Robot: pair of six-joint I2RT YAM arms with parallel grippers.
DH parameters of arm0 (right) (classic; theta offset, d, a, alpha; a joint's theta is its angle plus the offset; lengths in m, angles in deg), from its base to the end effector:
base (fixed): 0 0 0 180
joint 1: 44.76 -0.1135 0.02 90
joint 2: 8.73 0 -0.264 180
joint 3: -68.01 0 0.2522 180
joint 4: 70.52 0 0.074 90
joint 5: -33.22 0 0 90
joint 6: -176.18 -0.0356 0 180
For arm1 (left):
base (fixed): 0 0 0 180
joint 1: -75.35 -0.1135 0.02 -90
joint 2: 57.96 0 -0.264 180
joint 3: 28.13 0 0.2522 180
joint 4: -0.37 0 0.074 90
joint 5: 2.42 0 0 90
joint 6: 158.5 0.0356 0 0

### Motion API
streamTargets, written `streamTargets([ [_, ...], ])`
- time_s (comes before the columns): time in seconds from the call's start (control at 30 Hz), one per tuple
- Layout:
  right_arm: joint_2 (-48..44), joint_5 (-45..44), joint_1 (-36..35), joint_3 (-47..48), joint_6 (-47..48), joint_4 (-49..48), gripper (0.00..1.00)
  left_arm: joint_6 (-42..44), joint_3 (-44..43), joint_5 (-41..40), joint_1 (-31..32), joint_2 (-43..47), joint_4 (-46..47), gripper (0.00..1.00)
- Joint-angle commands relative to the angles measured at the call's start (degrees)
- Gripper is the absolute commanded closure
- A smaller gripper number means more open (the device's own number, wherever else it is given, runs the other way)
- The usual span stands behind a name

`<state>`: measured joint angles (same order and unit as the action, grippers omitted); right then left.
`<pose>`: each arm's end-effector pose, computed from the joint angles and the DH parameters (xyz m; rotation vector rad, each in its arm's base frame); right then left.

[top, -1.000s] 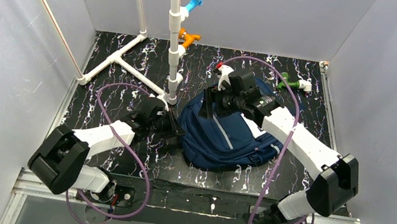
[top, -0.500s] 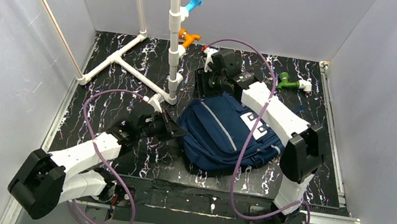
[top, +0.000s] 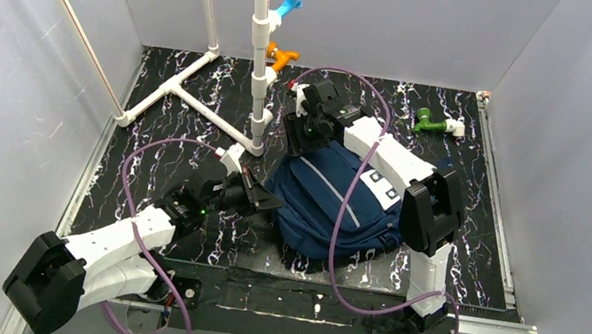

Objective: Pack the student bag
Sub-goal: Adjust the student bag at the center of the board.

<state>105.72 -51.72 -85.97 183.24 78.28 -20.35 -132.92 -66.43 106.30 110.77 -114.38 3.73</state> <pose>0.3385 0.3006 0.2742 -0.7525 2.3733 0.4828 0.1709 -0.1356 0.2276 -0.2657 2.0857 -1.4513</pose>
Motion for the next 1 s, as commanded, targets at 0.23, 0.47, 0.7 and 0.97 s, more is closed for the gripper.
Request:
streamTargets([
  [0.23,-1.79,2.86,0.25,-4.32,6.38,4.4,0.46,-1.61,0.61,6.33,0.97,3.9,10.15,1.0],
  [0.47,-0.46,10.11,0.25,-3.43,11.12,6.72,0.66,-1.64,1.73,6.98,0.92,1.79,11.56,1.0],
  [0.7,-8.87,1.58,-0.81,-9.24,8.68,9.31,0.51,-3.81,4.86,5.87,1.23,0.41,14.35,1.0],
  [0.97,-18.67,-15.82,-9.67,-7.63,4.36,19.62,0.23,-4.91,5.3,6.71,1.19,0.61,15.08,1.0],
])
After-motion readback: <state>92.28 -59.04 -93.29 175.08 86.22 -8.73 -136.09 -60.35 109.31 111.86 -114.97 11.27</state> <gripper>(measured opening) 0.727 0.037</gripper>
